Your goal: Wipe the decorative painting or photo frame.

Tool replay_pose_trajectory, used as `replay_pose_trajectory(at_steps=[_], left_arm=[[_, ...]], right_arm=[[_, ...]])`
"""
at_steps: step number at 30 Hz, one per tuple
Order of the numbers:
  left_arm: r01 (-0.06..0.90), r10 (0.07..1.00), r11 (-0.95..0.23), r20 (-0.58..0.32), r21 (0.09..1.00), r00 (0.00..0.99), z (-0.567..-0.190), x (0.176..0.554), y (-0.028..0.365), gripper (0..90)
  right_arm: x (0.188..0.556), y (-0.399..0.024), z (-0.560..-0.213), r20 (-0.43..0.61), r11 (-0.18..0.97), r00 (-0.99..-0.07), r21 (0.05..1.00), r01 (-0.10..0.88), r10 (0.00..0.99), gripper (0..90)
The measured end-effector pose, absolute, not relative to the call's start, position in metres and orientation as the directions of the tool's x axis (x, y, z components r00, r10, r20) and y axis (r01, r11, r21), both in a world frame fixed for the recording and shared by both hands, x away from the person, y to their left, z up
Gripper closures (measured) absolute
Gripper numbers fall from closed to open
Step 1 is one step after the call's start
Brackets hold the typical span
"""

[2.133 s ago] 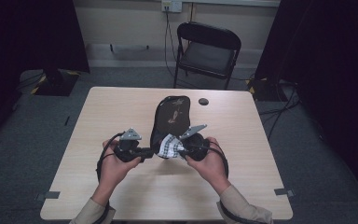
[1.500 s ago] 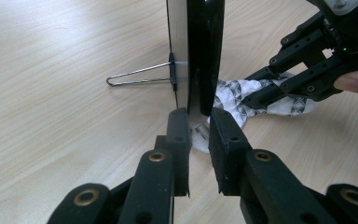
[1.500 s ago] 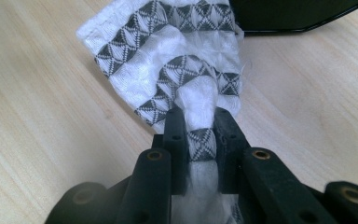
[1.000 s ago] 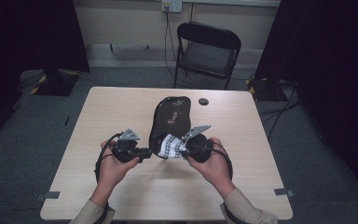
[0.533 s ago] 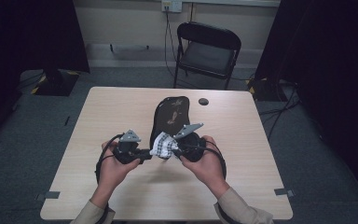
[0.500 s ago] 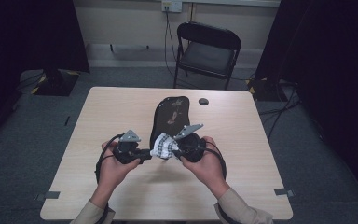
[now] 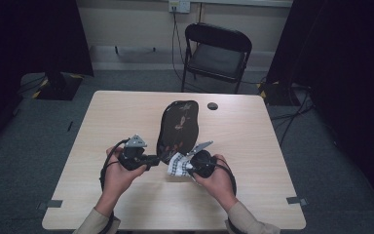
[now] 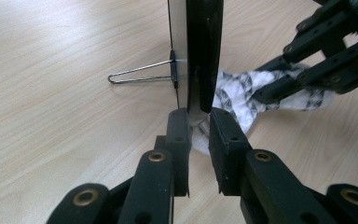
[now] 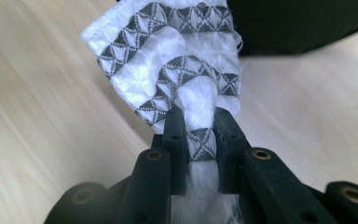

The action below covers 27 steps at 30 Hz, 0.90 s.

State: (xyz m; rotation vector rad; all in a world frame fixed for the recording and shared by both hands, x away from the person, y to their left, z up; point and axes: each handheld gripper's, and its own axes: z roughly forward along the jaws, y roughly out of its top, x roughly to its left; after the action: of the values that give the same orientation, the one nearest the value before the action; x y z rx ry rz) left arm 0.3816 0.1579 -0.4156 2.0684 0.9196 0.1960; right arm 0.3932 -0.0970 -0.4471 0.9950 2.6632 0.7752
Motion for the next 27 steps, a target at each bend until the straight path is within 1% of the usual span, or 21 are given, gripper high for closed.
replay_pose_trajectory(at_steps=[4,6,9,12,18,22,27], left_arm=[[0.545,0.676,-0.377,-0.179,0.749,0.714,-0.415,0.381,0.158,75.5],[0.545,0.68,-0.378,-0.176,0.749,0.712,-0.416,0.381,0.159,73.8],[0.545,0.689,-0.383,-0.163,0.746,0.707,-0.416,0.38,0.161,68.0],[0.549,0.692,-0.381,-0.164,0.743,0.703,-0.415,0.38,0.164,66.3],[0.554,0.696,-0.366,-0.176,0.748,0.696,-0.414,0.378,0.171,63.0],[0.562,0.704,-0.357,-0.181,0.746,0.687,-0.413,0.376,0.175,64.0],[0.561,0.707,-0.358,-0.176,0.746,0.685,-0.414,0.375,0.177,64.9]], right_arm=[[0.394,-0.101,-0.459,0.005,0.645,-0.751,0.51,0.569,0.66,78.4],[0.395,-0.103,-0.461,0.013,0.636,-0.747,0.515,0.575,0.665,78.4],[0.394,-0.105,-0.457,0.004,0.643,-0.75,0.511,0.57,0.661,78.3],[0.394,-0.107,-0.447,-0.002,0.638,-0.749,0.526,0.563,0.662,78.4],[0.387,-0.108,-0.405,-0.042,0.627,-0.758,0.593,0.505,0.651,78.4],[0.381,-0.102,-0.372,-0.069,0.622,-0.769,0.637,0.456,0.635,78.4],[0.376,-0.094,-0.348,-0.086,0.616,-0.773,0.662,0.427,0.629,78.4]])
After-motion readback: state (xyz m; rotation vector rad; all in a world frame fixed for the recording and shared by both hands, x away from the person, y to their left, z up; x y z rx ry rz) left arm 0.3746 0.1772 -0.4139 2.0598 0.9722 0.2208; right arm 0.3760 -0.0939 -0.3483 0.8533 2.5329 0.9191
